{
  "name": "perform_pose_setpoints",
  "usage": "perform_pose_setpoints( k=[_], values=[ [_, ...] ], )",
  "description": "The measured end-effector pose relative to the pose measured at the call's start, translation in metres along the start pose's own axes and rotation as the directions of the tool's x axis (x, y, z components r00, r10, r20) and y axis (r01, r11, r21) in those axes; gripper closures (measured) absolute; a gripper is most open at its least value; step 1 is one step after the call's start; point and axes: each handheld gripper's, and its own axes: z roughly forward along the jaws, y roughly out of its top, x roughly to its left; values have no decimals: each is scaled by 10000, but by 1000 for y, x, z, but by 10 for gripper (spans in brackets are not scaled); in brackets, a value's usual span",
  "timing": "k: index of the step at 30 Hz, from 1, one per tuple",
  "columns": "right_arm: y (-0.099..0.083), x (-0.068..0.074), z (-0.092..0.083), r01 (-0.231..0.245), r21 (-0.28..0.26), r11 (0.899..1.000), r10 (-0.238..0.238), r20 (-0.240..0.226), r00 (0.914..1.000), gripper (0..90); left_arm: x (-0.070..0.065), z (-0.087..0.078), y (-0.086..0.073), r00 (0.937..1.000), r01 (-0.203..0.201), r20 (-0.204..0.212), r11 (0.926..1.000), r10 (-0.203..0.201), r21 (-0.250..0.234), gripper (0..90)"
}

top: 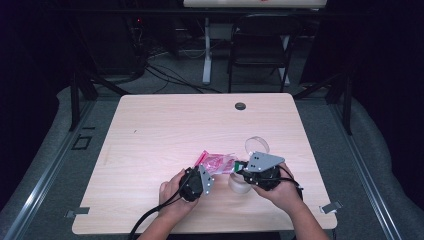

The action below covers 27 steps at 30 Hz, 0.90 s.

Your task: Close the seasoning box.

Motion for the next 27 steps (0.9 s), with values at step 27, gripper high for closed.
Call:
perform_pose_setpoints(
  k=[27],
  values=[
    [1,-5,-4,-473,-984,9940,492,165,9987,476,5,16,-18,9571,2080,2026,9780,-2072,176,712]
  ],
)
